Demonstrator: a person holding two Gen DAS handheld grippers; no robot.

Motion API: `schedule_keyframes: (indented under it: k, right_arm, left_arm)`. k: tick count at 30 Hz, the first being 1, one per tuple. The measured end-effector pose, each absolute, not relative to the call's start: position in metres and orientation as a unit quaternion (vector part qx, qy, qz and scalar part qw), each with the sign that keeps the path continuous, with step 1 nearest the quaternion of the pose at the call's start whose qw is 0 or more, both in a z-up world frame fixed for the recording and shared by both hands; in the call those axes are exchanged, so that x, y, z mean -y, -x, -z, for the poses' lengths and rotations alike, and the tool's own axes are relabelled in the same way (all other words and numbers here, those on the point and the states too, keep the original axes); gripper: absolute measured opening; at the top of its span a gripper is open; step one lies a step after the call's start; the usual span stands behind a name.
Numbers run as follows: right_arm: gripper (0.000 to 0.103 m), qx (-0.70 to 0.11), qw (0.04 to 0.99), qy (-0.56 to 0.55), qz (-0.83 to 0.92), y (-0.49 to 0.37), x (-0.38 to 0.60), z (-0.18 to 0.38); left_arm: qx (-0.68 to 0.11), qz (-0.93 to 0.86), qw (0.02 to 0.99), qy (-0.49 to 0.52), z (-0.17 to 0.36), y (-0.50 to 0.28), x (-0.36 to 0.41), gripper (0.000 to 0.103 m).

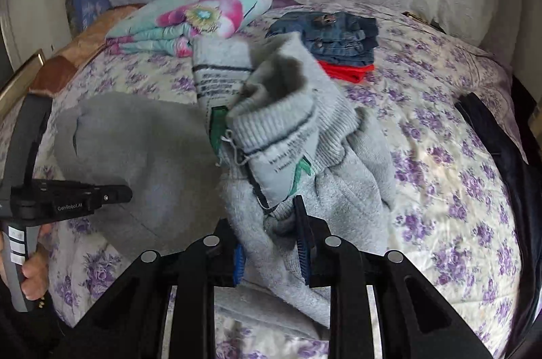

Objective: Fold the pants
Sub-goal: 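Lift the cuffs with the right tool and lay them over the folded legs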

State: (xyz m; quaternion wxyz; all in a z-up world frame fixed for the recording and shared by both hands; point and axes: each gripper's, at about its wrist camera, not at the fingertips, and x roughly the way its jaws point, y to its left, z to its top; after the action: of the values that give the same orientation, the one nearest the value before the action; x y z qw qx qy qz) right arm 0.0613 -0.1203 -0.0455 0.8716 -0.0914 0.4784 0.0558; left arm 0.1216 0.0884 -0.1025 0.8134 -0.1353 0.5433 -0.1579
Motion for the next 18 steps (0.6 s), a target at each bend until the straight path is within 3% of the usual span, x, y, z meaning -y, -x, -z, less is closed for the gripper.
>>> schedule_keyframes:
  k: [3, 5, 7, 8, 9, 12, 14, 16, 18]
  right_arm:
    - [0.028, -0.525, 0.843, 0.108, -0.049, -0.070, 0.103, 0.093]
    - [0.032, -0.511, 0.848, 0.130, -0.051, -0.065, 0.098, 0.091]
    - [0.054, -0.529, 0.838, 0.110, -0.079, -0.064, 0.099, 0.080]
    - [0.060, -0.540, 0.832, 0.077, -0.098, -0.063, 0.103, 0.071]
    - [0.065, -0.548, 0.827, 0.040, -0.121, -0.061, 0.107, 0.062]
    - [0.065, -0.522, 0.841, -0.015, -0.143, -0.057, 0.118, 0.028]
    - [0.058, -0.490, 0.864, -0.008, -0.120, -0.061, 0.124, 0.014]
    - [0.026, -0.490, 0.863, -0.019, -0.119, -0.077, 0.125, 0.020]
    - [0.023, -0.518, 0.845, -0.042, -0.125, -0.098, 0.122, 0.046]
  left_arm:
    - [-0.543, 0.159, 0.814, 0.128, 0.110, -0.124, -0.085, 0.001]
    - [-0.542, 0.165, 0.814, 0.128, 0.111, -0.126, -0.086, 0.001]
    - [-0.542, 0.170, 0.812, 0.132, 0.113, -0.129, -0.088, 0.001]
    - [-0.542, 0.172, 0.812, 0.134, 0.114, -0.130, -0.088, 0.001]
    - [-0.542, 0.173, 0.811, 0.135, 0.115, -0.130, -0.088, 0.001]
    - [-0.537, 0.173, 0.816, 0.129, 0.115, -0.130, -0.087, 0.001]
    - [-0.535, 0.172, 0.817, 0.127, 0.115, -0.130, -0.086, 0.001]
    - [-0.536, 0.172, 0.817, 0.126, 0.115, -0.130, -0.086, 0.001]
    - [-0.536, 0.172, 0.817, 0.126, 0.115, -0.130, -0.086, 0.001]
